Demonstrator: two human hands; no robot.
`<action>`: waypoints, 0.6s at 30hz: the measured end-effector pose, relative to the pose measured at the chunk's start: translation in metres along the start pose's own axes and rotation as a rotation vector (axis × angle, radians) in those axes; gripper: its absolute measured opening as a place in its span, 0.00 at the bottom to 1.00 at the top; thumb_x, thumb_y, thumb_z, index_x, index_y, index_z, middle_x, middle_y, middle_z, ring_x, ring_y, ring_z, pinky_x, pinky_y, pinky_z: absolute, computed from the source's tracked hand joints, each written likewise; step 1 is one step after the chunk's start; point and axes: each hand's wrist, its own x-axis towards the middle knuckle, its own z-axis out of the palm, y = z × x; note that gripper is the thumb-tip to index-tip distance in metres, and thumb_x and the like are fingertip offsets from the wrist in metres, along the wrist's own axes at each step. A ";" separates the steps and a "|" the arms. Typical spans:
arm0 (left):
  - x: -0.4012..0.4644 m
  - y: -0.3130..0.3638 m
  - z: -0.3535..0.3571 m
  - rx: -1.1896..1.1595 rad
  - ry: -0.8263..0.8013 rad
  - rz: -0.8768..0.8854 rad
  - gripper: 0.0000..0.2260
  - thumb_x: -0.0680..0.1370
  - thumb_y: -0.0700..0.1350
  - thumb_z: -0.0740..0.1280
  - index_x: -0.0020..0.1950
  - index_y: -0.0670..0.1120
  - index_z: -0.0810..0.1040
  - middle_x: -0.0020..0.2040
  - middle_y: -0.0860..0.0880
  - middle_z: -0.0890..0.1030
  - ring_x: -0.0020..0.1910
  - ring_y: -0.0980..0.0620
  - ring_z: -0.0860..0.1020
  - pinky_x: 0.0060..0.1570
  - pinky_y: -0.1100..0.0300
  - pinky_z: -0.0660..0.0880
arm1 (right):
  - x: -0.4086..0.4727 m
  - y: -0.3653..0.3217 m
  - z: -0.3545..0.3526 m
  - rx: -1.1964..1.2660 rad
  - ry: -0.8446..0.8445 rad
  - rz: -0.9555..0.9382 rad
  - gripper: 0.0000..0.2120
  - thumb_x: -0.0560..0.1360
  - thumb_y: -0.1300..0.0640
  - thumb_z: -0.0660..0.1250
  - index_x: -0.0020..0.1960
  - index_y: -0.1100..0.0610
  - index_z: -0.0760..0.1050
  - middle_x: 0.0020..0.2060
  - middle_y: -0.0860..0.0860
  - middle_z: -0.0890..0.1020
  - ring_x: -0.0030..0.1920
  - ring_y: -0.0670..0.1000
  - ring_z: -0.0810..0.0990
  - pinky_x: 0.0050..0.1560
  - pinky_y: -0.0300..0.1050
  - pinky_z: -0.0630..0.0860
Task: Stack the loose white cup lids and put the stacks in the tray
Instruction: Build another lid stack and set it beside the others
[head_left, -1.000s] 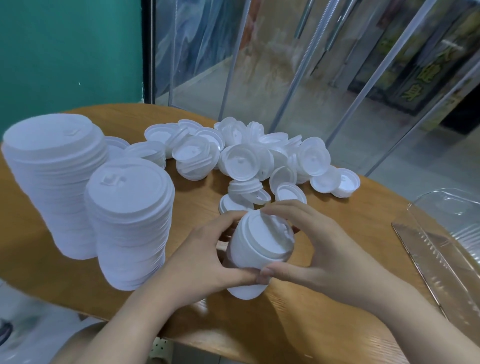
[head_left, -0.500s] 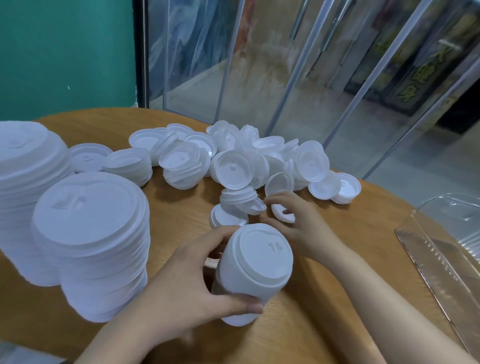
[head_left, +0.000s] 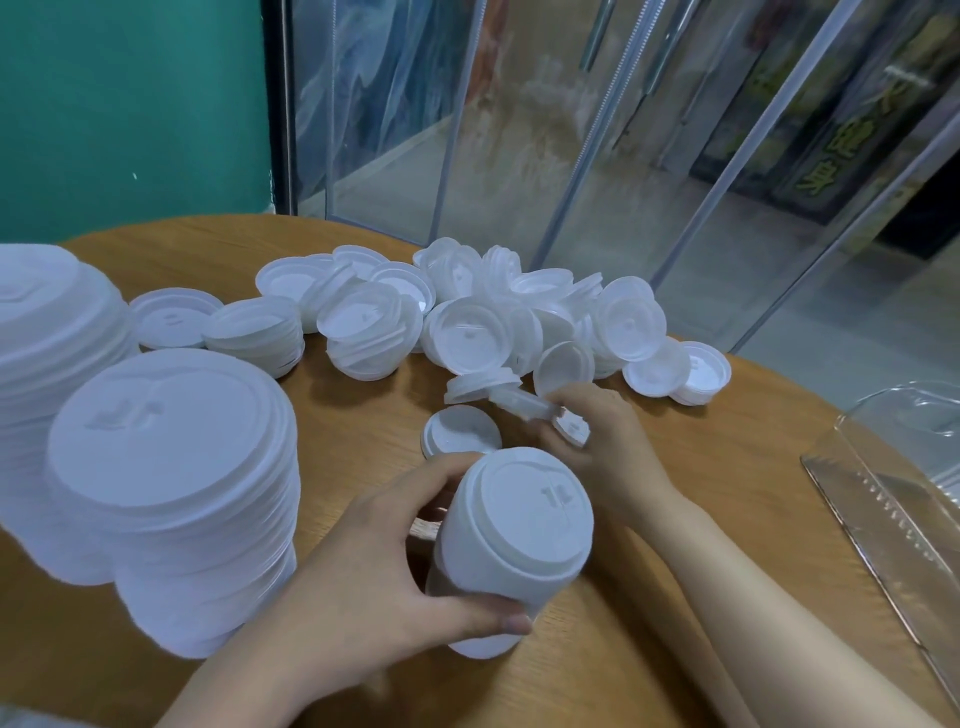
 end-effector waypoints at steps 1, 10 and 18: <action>0.000 0.000 0.001 -0.007 0.000 -0.002 0.38 0.60 0.59 0.84 0.65 0.72 0.72 0.61 0.66 0.81 0.63 0.63 0.77 0.60 0.64 0.71 | -0.003 -0.003 -0.007 0.043 0.003 0.024 0.07 0.77 0.57 0.73 0.43 0.54 0.77 0.36 0.45 0.79 0.41 0.48 0.76 0.45 0.45 0.72; -0.003 -0.002 0.007 -0.037 0.043 -0.003 0.36 0.60 0.61 0.83 0.66 0.70 0.73 0.62 0.65 0.81 0.64 0.61 0.78 0.61 0.56 0.76 | -0.067 -0.017 -0.042 0.449 -0.021 0.284 0.12 0.83 0.57 0.66 0.66 0.53 0.78 0.46 0.59 0.84 0.45 0.61 0.81 0.46 0.52 0.79; -0.005 -0.002 0.011 -0.034 0.065 -0.006 0.36 0.60 0.62 0.84 0.66 0.67 0.75 0.61 0.64 0.82 0.62 0.60 0.79 0.56 0.62 0.75 | -0.101 -0.014 -0.029 0.305 -0.052 0.426 0.30 0.74 0.52 0.78 0.70 0.40 0.70 0.56 0.43 0.80 0.42 0.42 0.79 0.49 0.33 0.75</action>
